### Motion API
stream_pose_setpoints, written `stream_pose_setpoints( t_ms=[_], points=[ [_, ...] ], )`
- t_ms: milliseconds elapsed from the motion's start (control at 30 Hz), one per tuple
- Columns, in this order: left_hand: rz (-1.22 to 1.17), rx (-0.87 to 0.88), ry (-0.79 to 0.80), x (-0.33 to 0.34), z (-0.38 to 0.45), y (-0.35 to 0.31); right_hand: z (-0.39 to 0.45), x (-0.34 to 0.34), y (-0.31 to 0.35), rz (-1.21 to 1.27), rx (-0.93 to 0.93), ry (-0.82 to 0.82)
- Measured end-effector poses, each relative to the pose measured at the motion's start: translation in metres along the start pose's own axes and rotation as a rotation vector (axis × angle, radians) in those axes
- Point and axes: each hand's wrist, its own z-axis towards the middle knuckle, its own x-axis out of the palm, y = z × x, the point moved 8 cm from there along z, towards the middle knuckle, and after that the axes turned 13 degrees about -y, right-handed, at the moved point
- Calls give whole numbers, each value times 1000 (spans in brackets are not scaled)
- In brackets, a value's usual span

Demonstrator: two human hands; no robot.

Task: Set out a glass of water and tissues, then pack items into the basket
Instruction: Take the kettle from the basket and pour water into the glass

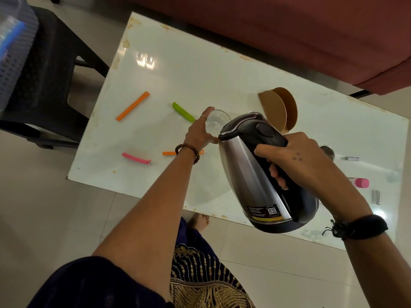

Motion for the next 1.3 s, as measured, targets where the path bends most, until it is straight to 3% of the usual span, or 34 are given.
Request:
stream_pose_setpoints(
  t_ms=[1300],
  points=[
    [19, 18, -9, -1, 2, 1, 6, 7, 3, 51, -27, 9]
  ],
)
